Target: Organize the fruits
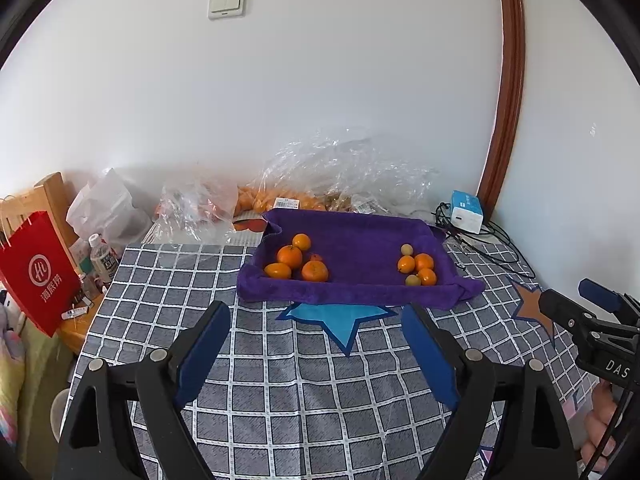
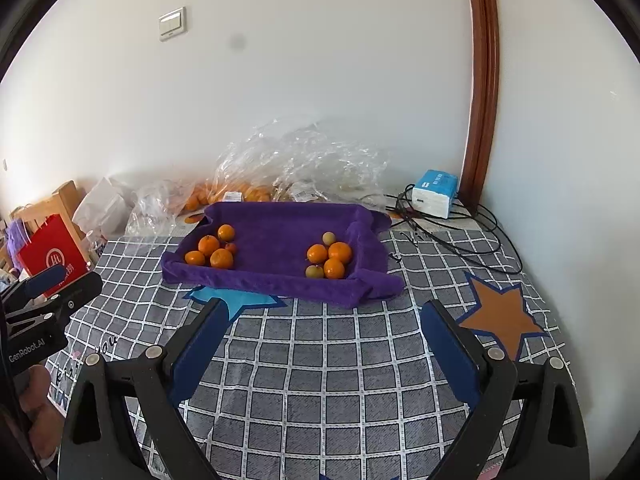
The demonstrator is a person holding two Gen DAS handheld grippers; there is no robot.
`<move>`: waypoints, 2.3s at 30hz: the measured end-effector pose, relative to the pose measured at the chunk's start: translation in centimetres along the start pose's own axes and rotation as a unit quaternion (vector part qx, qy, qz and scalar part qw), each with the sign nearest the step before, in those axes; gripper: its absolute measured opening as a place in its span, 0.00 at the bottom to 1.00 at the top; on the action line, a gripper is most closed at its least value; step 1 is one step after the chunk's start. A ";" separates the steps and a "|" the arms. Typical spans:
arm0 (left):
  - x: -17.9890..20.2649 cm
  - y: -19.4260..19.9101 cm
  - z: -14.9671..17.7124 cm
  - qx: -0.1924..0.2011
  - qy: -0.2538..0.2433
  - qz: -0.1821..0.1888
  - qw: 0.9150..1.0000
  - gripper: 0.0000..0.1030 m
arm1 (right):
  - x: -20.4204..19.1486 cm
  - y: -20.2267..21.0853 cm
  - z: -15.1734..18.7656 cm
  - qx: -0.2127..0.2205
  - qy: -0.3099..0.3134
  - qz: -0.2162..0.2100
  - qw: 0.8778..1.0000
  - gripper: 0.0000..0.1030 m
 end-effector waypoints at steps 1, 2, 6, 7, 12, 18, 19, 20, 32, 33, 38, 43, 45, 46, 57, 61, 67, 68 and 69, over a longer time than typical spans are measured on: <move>0.1 0.1 0.1 0.000 0.000 -0.001 1.000 0.85 | 0.1 0.2 0.1 0.001 -0.001 0.000 1.000 0.93; 0.1 0.1 0.1 0.000 -0.001 -0.001 1.000 0.85 | 0.1 0.3 0.2 0.002 -0.002 0.000 1.000 0.93; 0.3 0.3 0.4 -0.001 -0.002 0.000 1.000 0.85 | 0.1 0.7 0.4 0.002 0.002 0.006 1.000 0.93; 0.3 0.3 0.4 -0.002 -0.001 0.000 1.000 0.85 | 0.1 0.7 0.5 0.002 0.003 0.008 1.000 0.93; 0.2 0.5 0.5 -0.001 0.002 0.000 1.000 0.85 | 0.3 1.0 0.6 0.004 -0.003 0.008 1.000 0.93; 0.0 0.7 0.5 -0.001 0.005 0.000 1.000 0.86 | 0.4 1.0 0.8 0.002 -0.003 0.013 1.000 0.93; 0.0 0.7 0.5 -0.001 0.005 -0.001 1.000 0.86 | 0.4 1.1 0.8 0.002 -0.004 0.012 1.000 0.93; -0.1 0.6 0.5 -0.002 0.006 -0.001 1.000 0.86 | 0.4 1.1 0.8 0.002 -0.005 0.012 1.000 0.93; -0.1 0.7 0.4 0.000 0.006 -0.003 1.000 0.86 | 0.3 1.3 1.0 0.005 -0.003 0.012 1.000 0.93; -0.1 0.7 0.4 0.000 0.006 -0.003 1.000 0.86 | 0.3 1.2 1.0 0.005 -0.003 0.011 1.000 0.93; -0.1 0.8 0.4 0.000 0.006 -0.003 1.000 0.86 | 0.3 1.3 1.0 0.005 -0.004 0.010 1.000 0.93; 0.0 0.9 0.4 0.001 0.007 -0.003 1.000 0.87 | 0.4 1.3 0.9 0.005 -0.006 0.010 1.000 0.93; 0.0 0.9 0.4 0.001 0.007 -0.003 1.000 0.87 | 0.4 1.4 0.9 0.006 -0.006 0.011 1.000 0.93; 0.0 0.9 0.4 0.001 0.007 -0.004 1.000 0.87 | 0.4 1.4 0.9 0.006 -0.006 0.011 1.000 0.93; -0.1 0.8 0.4 0.000 0.008 -0.003 1.000 0.87 | 0.5 1.5 0.9 0.007 -0.007 0.012 1.000 0.93; -0.2 0.8 0.3 0.001 0.009 -0.003 1.000 0.87 | 0.6 1.5 0.9 0.008 -0.006 0.013 1.000 0.93; -0.2 0.8 0.2 0.001 0.008 -0.003 1.000 0.87 | 0.6 1.5 1.0 0.007 -0.008 0.012 1.000 0.93; -0.2 0.8 0.2 0.001 0.008 -0.004 1.000 0.87 | 0.6 1.5 1.0 0.007 -0.008 0.012 1.000 0.93; -0.2 0.8 0.2 0.001 0.008 -0.004 1.000 0.87 | 0.6 1.5 1.1 0.007 -0.008 0.013 1.000 0.93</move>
Point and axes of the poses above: each gripper's, at about its wrist camera, not at the fingertips, and y roughly against the way its jaws point, x to its right, z to its underside, the point moved 4 cm from there along -y, roughly the way its jaws point, and after that the axes turned 1 degree about y, right-handed, at the moved point
